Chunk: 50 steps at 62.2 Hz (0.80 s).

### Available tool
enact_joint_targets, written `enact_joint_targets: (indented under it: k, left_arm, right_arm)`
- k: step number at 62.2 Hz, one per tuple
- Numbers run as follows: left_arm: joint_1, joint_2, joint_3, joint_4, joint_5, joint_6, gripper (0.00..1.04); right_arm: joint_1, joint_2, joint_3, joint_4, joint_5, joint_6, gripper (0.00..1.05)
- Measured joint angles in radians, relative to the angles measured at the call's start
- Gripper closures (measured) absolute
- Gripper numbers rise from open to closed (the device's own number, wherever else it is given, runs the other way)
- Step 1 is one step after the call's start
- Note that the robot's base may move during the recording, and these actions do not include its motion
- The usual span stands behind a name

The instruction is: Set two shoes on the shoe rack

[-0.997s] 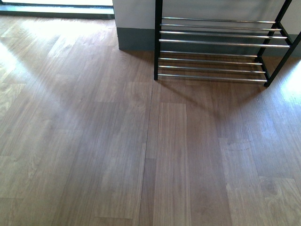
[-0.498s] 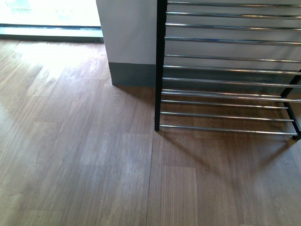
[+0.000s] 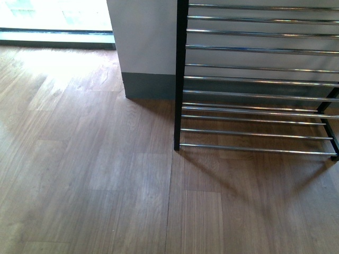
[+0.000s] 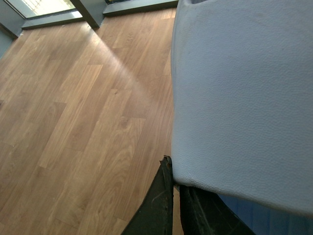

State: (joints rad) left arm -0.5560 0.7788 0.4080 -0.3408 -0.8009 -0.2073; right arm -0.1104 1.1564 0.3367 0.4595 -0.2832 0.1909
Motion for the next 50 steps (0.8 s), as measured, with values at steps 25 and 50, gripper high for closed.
enact_joint_targets:
  k: [25, 50]
  left_arm:
    - [0.000, 0.000, 0.000, 0.000, 0.000, -0.001, 1.03]
    - [0.000, 0.000, 0.000, 0.000, 0.000, -0.001, 1.03]
  right_arm:
    - [0.000, 0.000, 0.000, 0.000, 0.000, 0.000, 1.03]
    - [0.000, 0.000, 0.000, 0.000, -0.001, 0.000, 1.03]
